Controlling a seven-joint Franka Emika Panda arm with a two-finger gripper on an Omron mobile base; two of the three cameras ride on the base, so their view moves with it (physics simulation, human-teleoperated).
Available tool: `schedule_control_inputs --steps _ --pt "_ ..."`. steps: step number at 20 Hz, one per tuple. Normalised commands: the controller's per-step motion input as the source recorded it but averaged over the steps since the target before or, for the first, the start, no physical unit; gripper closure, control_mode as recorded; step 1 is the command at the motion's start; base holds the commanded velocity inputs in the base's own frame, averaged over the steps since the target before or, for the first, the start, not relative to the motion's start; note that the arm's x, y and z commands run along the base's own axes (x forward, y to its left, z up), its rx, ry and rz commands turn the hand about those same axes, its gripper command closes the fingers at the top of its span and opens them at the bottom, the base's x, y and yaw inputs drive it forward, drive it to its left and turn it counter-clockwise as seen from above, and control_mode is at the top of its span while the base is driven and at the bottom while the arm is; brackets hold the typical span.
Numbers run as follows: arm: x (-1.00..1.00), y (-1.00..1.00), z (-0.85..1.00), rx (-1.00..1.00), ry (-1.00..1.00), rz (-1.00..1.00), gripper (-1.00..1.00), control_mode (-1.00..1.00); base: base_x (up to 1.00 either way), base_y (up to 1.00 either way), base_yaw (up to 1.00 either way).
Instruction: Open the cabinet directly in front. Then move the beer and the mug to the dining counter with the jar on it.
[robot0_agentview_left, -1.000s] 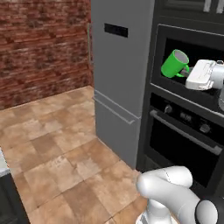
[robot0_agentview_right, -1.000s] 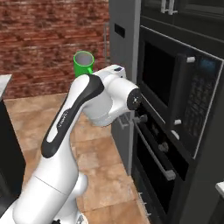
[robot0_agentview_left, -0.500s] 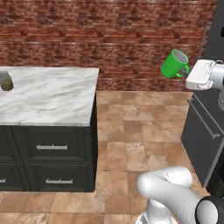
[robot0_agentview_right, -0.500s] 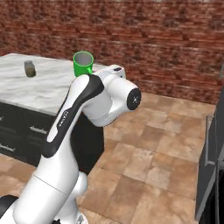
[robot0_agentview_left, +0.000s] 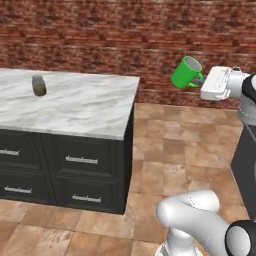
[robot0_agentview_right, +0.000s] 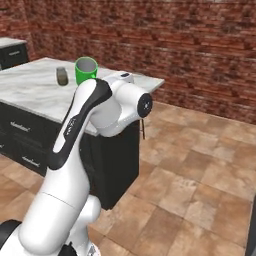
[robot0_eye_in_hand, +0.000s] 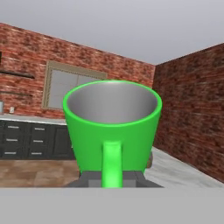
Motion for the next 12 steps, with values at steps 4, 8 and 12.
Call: schedule_control_inputs --steps 4,8,12 --pt "0.0 0.0 0.0 0.0 0.0 0.0 1.0 1.0 0.01 1.0 -0.23" --pt "0.0 0.0 0.0 0.0 0.0 0.0 1.0 1.0 0.08 1.0 -0.33" --pt "0.0 0.0 0.0 0.0 0.0 0.0 1.0 1.0 0.29 1.0 -0.32"
